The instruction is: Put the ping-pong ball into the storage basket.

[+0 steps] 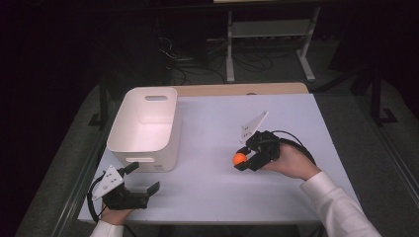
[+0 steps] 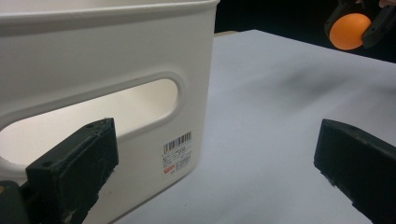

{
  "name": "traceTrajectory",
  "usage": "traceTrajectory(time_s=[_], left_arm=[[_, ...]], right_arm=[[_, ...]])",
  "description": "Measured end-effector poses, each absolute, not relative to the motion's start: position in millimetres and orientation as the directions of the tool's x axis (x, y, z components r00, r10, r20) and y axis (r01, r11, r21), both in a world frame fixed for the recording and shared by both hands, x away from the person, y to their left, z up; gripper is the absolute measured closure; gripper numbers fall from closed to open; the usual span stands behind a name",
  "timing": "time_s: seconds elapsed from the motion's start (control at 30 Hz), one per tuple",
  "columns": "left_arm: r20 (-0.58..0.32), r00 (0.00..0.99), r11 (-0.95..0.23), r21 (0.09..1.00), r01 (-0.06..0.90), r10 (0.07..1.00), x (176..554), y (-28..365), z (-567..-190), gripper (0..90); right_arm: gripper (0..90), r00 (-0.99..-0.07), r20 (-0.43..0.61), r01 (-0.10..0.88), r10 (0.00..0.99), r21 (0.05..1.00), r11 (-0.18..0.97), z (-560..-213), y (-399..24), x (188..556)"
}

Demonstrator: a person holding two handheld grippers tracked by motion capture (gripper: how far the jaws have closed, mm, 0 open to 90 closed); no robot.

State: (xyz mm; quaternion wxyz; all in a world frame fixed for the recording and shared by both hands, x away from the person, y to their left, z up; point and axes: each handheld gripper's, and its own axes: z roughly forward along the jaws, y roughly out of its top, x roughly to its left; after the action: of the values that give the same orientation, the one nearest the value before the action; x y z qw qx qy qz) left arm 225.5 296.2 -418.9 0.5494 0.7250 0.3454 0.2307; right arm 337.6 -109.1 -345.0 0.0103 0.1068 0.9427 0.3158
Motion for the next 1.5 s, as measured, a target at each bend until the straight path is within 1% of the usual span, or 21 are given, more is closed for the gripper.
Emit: traceTrajectory(time_s=[0.47, 1.5], left_arm=[[-0.045, 0.655, -0.157, 0.957, 0.246, 0.754, 225, 296, -419, 0.0], [-0.043, 0.656, -0.158, 0.957, 0.244, 0.753, 225, 297, -419, 0.0]], right_arm=[[48.9, -0.985, 0.044, 0.161, 0.168, 0.591, 0.790, -334, -96, 346], [48.8, -0.985, 0.049, 0.164, 0.168, 0.599, 0.784, -323, -78, 363]])
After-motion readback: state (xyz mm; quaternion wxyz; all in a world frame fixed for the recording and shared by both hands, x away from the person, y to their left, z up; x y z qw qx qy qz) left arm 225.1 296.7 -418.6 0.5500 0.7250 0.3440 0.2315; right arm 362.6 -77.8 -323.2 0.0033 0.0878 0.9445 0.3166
